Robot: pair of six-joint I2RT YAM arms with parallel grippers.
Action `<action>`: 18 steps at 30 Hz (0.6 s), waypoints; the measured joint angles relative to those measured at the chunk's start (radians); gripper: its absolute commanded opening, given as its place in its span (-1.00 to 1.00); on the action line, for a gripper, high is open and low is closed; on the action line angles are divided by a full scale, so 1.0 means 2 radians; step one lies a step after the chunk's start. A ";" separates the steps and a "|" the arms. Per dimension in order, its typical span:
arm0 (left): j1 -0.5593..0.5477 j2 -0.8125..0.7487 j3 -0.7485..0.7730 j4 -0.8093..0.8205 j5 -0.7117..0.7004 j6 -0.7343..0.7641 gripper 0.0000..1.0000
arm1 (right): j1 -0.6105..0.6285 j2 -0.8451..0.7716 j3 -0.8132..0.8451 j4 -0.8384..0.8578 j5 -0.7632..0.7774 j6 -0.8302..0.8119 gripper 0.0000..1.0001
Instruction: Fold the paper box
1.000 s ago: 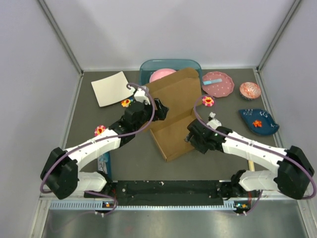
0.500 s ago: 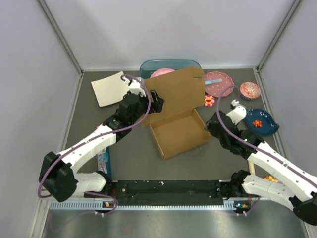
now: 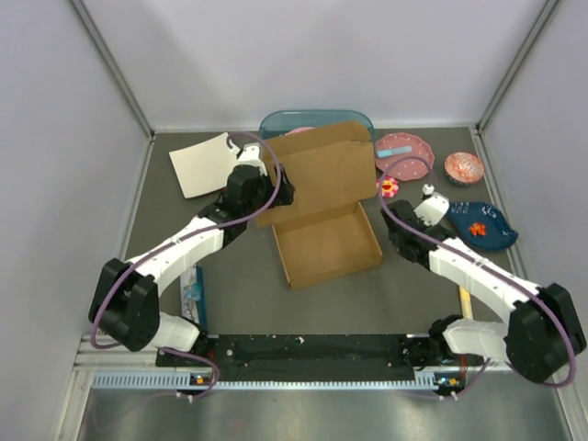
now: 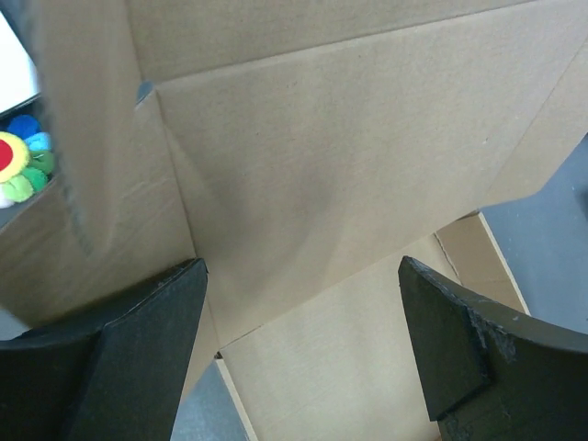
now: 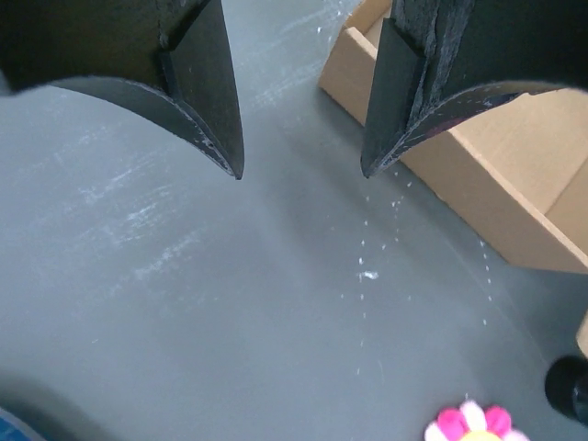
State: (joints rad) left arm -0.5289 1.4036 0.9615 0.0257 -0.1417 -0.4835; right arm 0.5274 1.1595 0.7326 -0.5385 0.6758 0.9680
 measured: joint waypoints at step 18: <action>0.048 -0.030 -0.004 -0.045 0.020 -0.009 0.84 | 0.063 0.058 -0.065 0.134 -0.134 -0.048 0.13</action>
State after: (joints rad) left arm -0.4328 1.3437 0.9539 -0.0650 -0.1020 -0.5022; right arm 0.6540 1.2758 0.6018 -0.2695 0.4080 0.8711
